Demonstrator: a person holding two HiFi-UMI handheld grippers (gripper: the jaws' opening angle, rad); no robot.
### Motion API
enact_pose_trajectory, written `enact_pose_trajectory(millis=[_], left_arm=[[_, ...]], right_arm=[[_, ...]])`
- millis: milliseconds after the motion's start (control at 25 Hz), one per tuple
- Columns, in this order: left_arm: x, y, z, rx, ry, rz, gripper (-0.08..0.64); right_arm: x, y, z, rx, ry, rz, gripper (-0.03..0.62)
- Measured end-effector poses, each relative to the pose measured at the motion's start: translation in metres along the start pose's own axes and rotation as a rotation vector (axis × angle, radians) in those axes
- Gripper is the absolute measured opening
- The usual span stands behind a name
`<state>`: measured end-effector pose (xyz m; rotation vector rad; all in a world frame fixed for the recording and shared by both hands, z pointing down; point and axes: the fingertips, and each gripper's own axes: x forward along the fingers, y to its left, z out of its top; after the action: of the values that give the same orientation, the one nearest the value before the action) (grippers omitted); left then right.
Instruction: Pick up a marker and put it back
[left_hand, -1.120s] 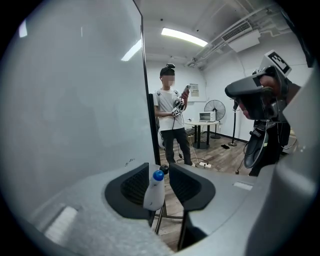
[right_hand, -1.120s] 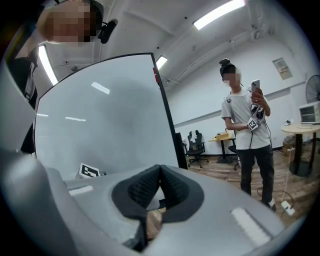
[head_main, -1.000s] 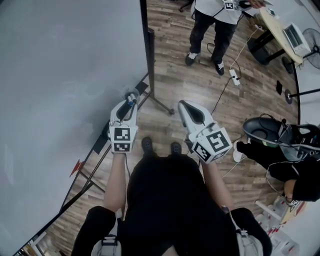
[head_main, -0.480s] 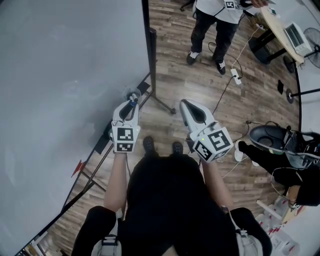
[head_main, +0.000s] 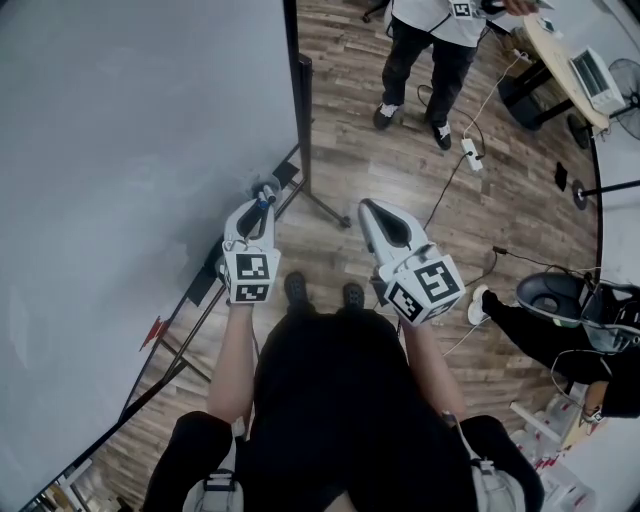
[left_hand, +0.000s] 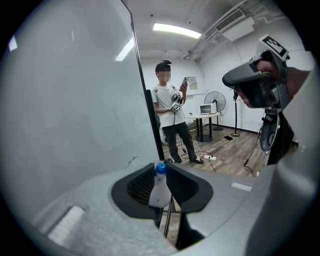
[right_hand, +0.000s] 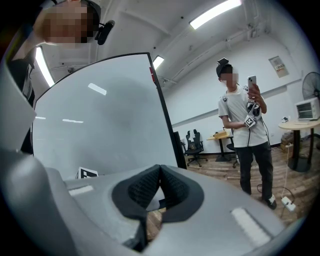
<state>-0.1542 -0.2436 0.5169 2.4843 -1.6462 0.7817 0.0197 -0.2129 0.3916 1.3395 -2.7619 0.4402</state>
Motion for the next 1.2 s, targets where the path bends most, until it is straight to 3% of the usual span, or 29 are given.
enact_pose_trajectory(millis=[360, 720, 1200], left_arm=[[-0.016, 0.006, 0.027, 0.014, -0.066, 0.083, 0.078], [-0.047, -0.002, 0.081, 0.022, -0.169, 0.183, 0.077], [-0.106, -0.050, 0.145, -0.010, -0.296, 0.283, 0.077]], right_arm=[[-0.004, -0.001, 0.005, -0.010, -0.015, 0.051, 0.002], [-0.019, -0.005, 0.014, -0.023, -0.033, 0.140, 0.002], [-0.058, -0.019, 0.014, -0.038, -0.026, 0.254, 0.002]])
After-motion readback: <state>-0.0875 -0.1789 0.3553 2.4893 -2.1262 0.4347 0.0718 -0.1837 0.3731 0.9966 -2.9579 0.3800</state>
